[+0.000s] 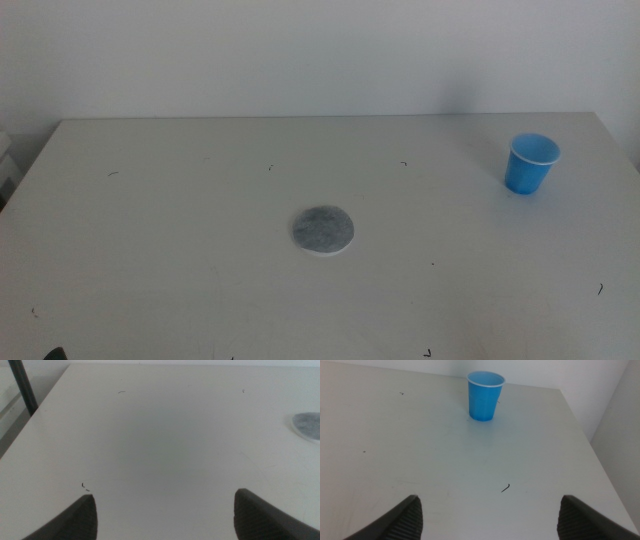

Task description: Place an empty cup on a cup mat.

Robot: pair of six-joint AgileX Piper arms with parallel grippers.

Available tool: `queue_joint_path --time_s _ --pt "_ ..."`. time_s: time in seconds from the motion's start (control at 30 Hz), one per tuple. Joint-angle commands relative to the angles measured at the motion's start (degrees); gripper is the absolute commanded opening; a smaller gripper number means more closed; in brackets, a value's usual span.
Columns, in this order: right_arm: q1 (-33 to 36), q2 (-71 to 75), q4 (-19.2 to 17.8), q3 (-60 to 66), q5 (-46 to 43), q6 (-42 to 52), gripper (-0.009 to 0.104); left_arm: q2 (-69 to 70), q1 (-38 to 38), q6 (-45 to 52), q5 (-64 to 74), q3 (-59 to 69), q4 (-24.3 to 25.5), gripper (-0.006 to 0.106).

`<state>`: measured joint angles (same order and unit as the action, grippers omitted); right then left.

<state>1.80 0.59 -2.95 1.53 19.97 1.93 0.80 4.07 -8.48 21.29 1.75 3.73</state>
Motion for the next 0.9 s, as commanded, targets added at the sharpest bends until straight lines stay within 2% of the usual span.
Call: queue_joint_path --time_s 0.0,0.27,0.7,0.87 --pt "-0.42 0.57 -0.62 -2.98 -3.24 0.12 0.094 0.19 -0.06 -0.61 -3.79 -0.34 0.02 0.105" --pt "-0.42 -6.28 -0.57 -13.62 3.24 0.12 0.094 0.19 -0.06 -0.61 -3.79 -0.34 0.02 0.105" --pt "-0.42 -27.16 0.85 -31.81 3.83 0.12 0.094 0.19 -0.06 -0.61 -3.79 -0.34 0.02 0.105" --pt "-0.37 -37.93 0.33 -44.75 11.22 -1.11 0.094 0.19 -0.06 -0.61 -3.79 -0.34 0.02 0.105"
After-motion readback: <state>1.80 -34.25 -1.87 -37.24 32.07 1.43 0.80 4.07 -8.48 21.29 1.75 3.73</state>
